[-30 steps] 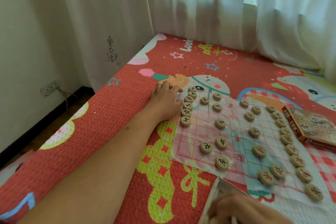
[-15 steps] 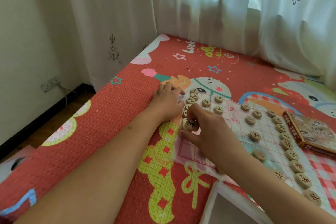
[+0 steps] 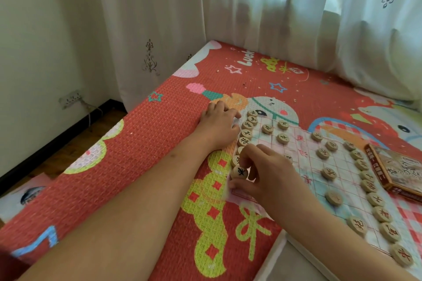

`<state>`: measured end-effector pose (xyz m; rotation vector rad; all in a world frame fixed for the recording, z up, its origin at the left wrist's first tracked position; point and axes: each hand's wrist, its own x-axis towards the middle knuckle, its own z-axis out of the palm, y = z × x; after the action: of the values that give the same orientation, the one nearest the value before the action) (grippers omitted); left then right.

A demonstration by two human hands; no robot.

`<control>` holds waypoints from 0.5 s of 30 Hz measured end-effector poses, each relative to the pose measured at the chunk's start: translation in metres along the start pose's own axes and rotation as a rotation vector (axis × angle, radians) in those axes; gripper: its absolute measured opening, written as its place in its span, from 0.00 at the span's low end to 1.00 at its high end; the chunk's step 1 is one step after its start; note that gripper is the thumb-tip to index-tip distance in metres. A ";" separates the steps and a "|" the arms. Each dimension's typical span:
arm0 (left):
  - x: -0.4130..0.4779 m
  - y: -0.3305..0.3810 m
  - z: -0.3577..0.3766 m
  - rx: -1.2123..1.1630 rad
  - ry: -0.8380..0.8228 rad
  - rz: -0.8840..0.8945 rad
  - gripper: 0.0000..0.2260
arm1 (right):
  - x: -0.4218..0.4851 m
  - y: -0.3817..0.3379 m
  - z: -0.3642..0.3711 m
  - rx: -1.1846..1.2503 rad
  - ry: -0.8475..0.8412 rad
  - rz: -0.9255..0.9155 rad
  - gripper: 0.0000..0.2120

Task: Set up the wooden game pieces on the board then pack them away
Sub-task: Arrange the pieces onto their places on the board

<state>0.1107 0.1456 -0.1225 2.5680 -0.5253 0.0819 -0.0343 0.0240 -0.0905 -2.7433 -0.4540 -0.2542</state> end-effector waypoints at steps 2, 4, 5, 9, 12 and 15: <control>0.000 -0.001 0.000 0.002 -0.003 0.000 0.17 | -0.003 0.000 -0.005 -0.001 0.025 0.008 0.17; 0.000 -0.001 0.001 0.001 -0.002 0.003 0.17 | -0.009 -0.003 -0.011 -0.018 0.019 0.015 0.17; 0.001 -0.001 0.001 0.001 0.001 0.006 0.17 | -0.012 -0.005 -0.013 -0.016 0.003 0.013 0.17; 0.000 -0.002 0.002 0.001 0.004 0.005 0.17 | -0.021 -0.015 -0.008 0.003 -0.081 0.020 0.17; 0.000 -0.001 0.001 0.001 0.001 0.008 0.18 | -0.024 -0.014 -0.005 0.005 -0.085 0.021 0.18; 0.000 -0.002 0.001 -0.001 0.000 0.008 0.18 | -0.029 -0.012 -0.009 0.007 -0.045 0.011 0.17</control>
<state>0.1112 0.1463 -0.1245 2.5654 -0.5355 0.0848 -0.0669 0.0236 -0.0854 -2.7489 -0.4511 -0.1886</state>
